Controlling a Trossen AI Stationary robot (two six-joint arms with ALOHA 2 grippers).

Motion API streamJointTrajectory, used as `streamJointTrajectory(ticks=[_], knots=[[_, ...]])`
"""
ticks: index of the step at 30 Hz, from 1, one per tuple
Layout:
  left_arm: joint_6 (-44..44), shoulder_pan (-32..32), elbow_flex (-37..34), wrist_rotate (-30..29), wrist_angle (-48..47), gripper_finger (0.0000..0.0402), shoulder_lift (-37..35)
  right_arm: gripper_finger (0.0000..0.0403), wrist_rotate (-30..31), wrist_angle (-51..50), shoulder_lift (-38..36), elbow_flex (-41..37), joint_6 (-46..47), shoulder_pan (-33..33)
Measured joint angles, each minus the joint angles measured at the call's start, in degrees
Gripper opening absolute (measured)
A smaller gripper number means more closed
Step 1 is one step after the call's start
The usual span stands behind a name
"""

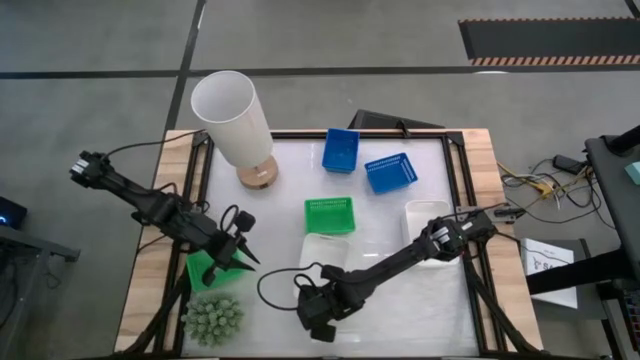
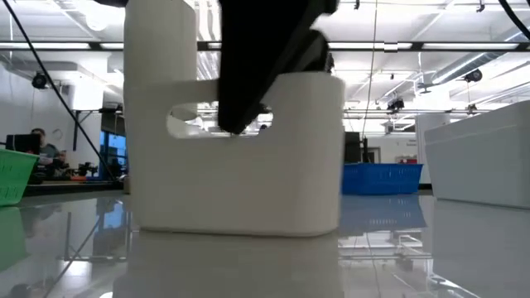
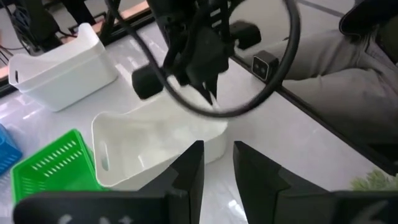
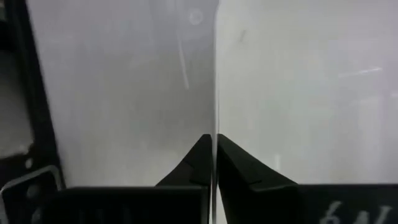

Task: Stack baskets by color
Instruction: Stack the left white bin on top of the right white bins

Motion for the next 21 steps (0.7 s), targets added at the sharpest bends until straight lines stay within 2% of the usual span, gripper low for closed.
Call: streamJointTrajectory(ticks=[4, 11, 17, 21], knots=[[0.6, 0.0, 0.0, 0.0, 1.42, 0.007, 1.25, 0.0008, 0.14, -4.37, -1.89, 0.08, -0.19, 1.6], [4.46, 0.02, 0.0, -0.02, 2.92, 0.007, 1.99, 0.0008, 7.07, -16.12, -6.45, 0.13, -5.87, 5.99], [6.06, 0.04, 0.0, -0.02, 6.06, 0.007, 1.77, 0.0008, 7.72, -19.67, -11.91, 0.13, -7.07, 7.88], [7.68, 0.04, 0.0, -0.02, 7.3, 0.007, 1.84, 0.0008, 11.57, -23.08, -15.68, 0.1, -7.19, 8.49]])
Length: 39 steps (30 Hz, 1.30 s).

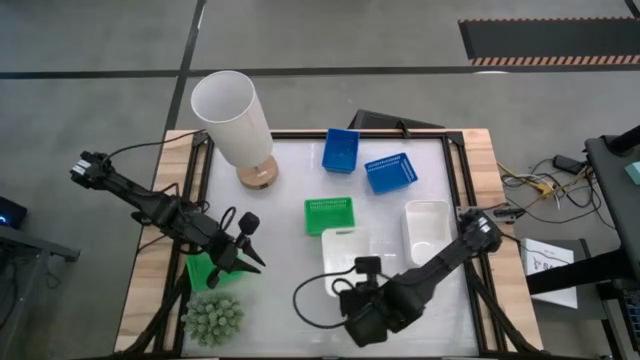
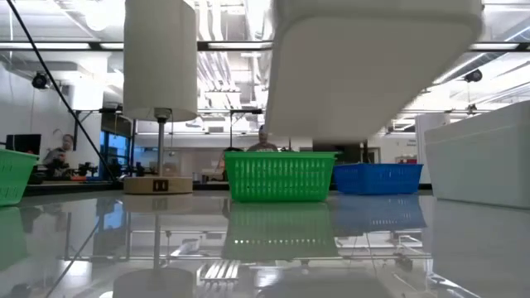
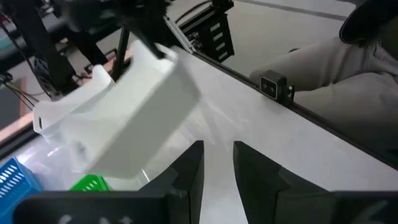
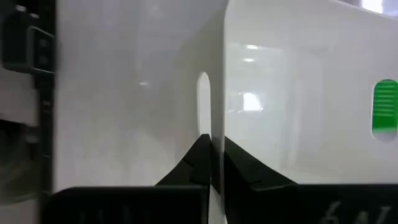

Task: Stack baskets by color
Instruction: Stack the left white bin on top of the right white bins

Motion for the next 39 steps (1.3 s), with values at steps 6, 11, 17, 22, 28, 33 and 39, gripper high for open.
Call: streamJointTrajectory(ticks=[6, 11, 17, 22, 28, 33, 39], knots=[[1.31, 0.01, 0.0, 0.02, 2.53, 0.007, 0.23, 0.0008, 7.94, -5.33, -5.99, -2.36, -1.94, 2.54], [1.8, 0.13, 0.0, 0.02, 5.11, 0.007, 0.55, 0.0008, 12.27, -7.06, -11.79, -7.92, -2.61, 4.07], [4.56, 0.37, -0.71, 0.02, 15.18, 0.007, 4.43, 0.0008, 20.23, -6.44, -20.78, -19.53, -4.65, 4.99], [5.69, 0.48, -5.15, 0.02, 36.68, 0.007, 10.21, 0.0008, 23.97, 0.07, -30.43, -29.7, -10.55, 4.66], [4.12, 0.99, -8.31, -4.52, 45.91, 0.007, 14.32, 0.0008, 24.55, 2.81, -39.56, -37.76, -7.28, 6.18], [5.78, 4.36, -8.52, -3.9, 45.4, 0.007, 9.19, 0.0008, 23.57, 3.76, -43.18, -39.98, -4.35, 8.65], [5.97, 4.7, -11.76, -3.17, 44.02, 0.007, 3.97, 0.0008, 22.54, 2.45, -44.22, -41.13, -5.29, 9.08]])
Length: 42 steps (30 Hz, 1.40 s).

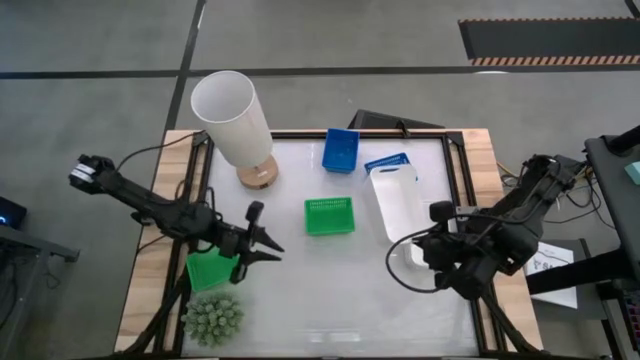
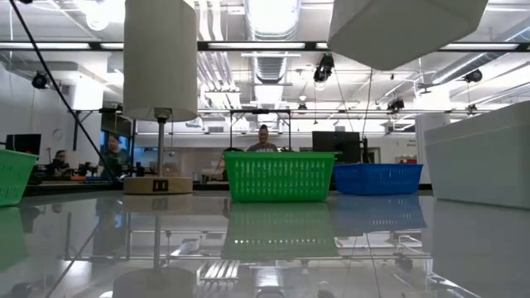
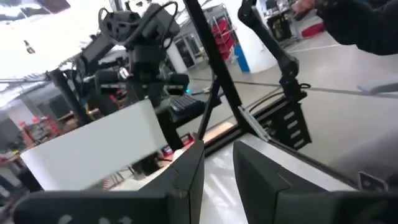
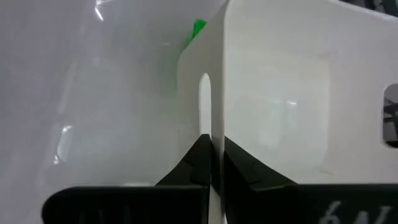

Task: Stack baskets by color
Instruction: Stack the left white bin on top of the right white bins

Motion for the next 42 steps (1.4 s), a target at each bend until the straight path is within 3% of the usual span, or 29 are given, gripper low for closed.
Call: streamJointTrajectory(ticks=[5, 11, 20, 29, 36, 42], knots=[[2.13, -0.04, -2.4, 0.02, 2.48, 0.007, -0.93, 0.0008, 0.84, -1.1, 0.83, -1.89, -0.45, -0.07], [-2.55, -0.04, -4.51, -0.01, 4.66, 0.007, -0.07, 0.0008, 0.2, -2.23, 0.87, -4.91, 1.12, 0.06], [-7.75, -0.06, -5.03, -0.01, 12.56, 0.007, 1.92, 0.0008, -8.67, -10.11, -1.32, -8.35, 18.44, 0.76], [-7.72, -0.06, -4.78, -0.01, 13.56, 0.007, 3.18, 0.0008, -15.46, -9.92, -1.23, -9.33, 27.22, 7.82], [-7.25, -0.04, -4.94, -0.39, 14.24, 0.007, 3.16, 0.0008, -14.8, -10.11, 0.03, -9.66, 33.79, 14.15], [-7.14, -0.04, -4.94, -1.61, 14.19, 0.007, 3.16, 0.0008, -13.98, -10.08, 0.96, -12.09, 34.33, 15.07]])
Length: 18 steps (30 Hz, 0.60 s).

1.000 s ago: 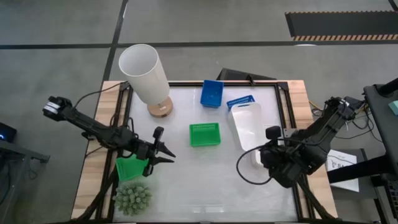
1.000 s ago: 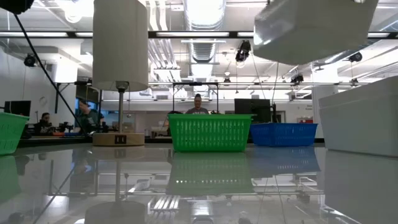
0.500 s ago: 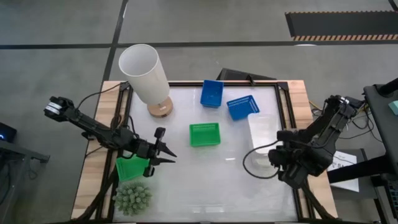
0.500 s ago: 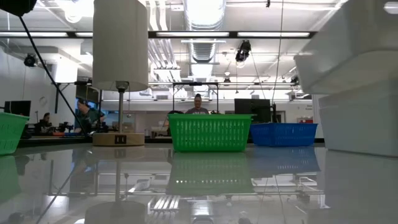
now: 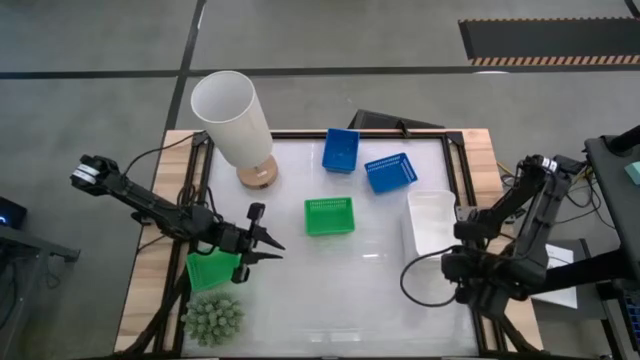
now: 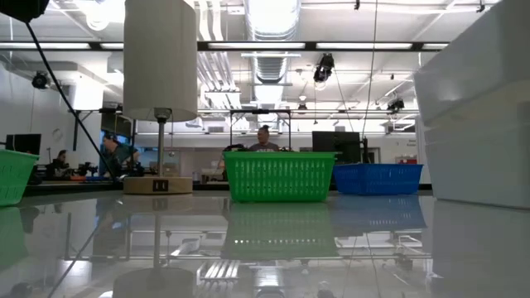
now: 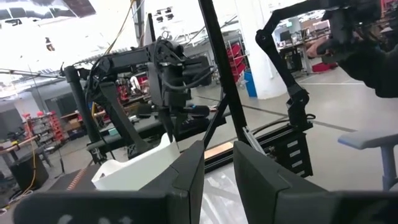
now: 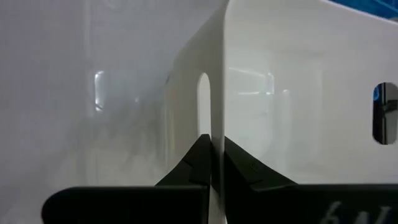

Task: Stack baskets by color
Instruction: Stack the left white bin on top of the right white bins

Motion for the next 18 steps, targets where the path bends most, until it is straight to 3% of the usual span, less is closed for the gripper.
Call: streamJointTrajectory(ticks=[18], knots=[[1.4, 0.12, 0.0, -0.01, 0.0, 0.007, 0.0, 0.0009, -0.59, 0.95, -0.02, -3.95, 7.64, -0.04]])
